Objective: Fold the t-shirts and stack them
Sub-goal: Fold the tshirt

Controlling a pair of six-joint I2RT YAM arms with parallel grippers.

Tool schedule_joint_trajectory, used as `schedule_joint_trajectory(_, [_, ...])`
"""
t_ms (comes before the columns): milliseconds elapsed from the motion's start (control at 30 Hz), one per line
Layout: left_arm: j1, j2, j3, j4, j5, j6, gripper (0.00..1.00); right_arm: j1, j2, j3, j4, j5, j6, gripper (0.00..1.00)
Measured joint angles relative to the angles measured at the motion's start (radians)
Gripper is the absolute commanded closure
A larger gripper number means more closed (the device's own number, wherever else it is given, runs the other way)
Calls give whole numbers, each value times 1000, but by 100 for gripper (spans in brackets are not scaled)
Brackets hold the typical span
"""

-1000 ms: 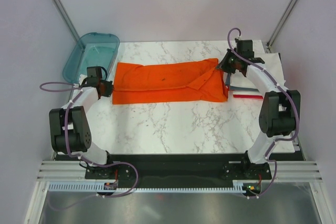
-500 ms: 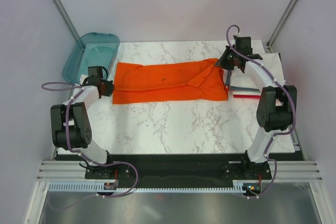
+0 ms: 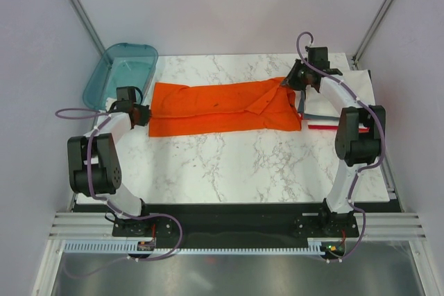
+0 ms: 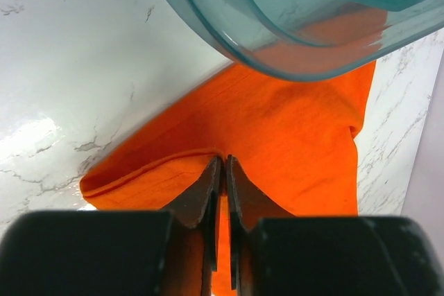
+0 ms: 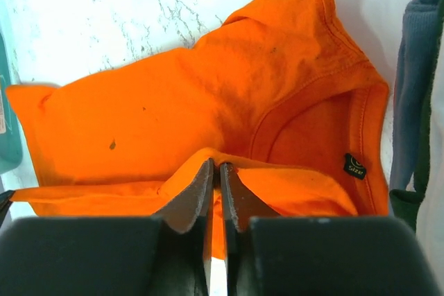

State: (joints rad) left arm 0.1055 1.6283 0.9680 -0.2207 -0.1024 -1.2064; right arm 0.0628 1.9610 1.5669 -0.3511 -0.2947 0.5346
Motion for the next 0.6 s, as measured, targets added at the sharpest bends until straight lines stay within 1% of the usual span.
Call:
schedule_joint_trajectory(33, [0, 0, 0, 0, 0, 0, 85, 0, 2, 0, 0, 0, 2, 69])
schedule_joint_trajectory(67, [0, 0, 0, 1, 0, 0, 78, 0, 2, 0, -2, 1, 7, 63])
schedule_joint_trajectory(100, [0, 0, 1, 2, 1, 0, 69, 0, 2, 0, -1, 2, 8, 58])
schedule_joint_trajectory(133, [0, 0, 2, 2, 3, 0, 63, 0, 2, 0, 1, 3, 8, 53])
schedule_joint_trajectory(167, [0, 0, 3, 2, 6, 1, 55, 0, 2, 0, 5, 4, 10, 51])
schedule_joint_trajectory(233, [0, 0, 7, 0, 12, 5, 46, 0, 1, -6, 17, 5, 14, 47])
schedule_joint_trajectory(333, [0, -16, 9, -10, 30, 9, 44, 0, -23, -43, 34, 5, 18, 44])
schedule_joint_trajectory(467, [0, -88, 5, -26, 41, 18, 45, 0, -99, -133, 72, 8, 35, 45])
schedule_joint_trajectory(600, [0, -226, -58, -17, 51, 23, 48, 10, -248, -309, 165, 26, 92, 46])
